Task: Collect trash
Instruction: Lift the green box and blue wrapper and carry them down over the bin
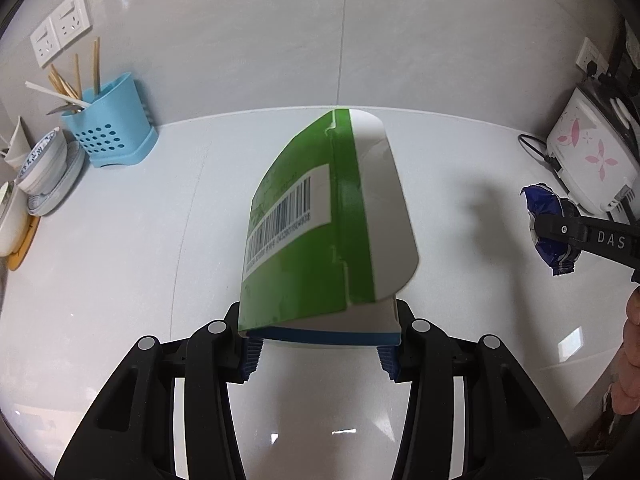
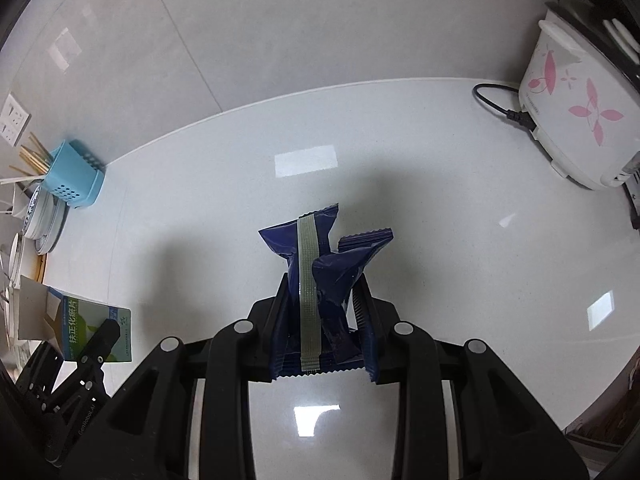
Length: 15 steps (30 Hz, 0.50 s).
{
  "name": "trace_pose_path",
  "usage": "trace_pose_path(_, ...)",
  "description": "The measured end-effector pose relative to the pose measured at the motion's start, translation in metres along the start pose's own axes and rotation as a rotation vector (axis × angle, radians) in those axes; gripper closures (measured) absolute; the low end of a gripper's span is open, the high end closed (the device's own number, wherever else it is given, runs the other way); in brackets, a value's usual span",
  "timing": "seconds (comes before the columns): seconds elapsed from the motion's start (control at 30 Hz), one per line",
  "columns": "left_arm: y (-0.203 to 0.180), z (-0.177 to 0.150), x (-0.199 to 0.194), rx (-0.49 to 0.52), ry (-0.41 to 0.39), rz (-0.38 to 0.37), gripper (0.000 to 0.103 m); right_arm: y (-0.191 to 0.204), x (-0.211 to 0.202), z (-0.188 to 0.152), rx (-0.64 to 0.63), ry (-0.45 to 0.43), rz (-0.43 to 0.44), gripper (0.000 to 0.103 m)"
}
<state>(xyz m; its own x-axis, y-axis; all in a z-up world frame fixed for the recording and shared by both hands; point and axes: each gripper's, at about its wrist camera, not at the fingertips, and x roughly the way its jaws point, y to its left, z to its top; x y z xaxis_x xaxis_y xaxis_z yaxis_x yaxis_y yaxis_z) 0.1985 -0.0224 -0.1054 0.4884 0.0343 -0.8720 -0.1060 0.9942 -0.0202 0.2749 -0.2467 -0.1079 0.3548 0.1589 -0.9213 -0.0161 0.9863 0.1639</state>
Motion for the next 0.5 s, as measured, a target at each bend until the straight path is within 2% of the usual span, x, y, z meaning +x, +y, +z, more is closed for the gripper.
trace_pose_path(0.5, 0.005, -0.044, -0.052, 0.015, -0.024, -0.028, 0.058, 0.019, -0.048, -0.065, -0.040, -0.076, -0.018, 0.075)
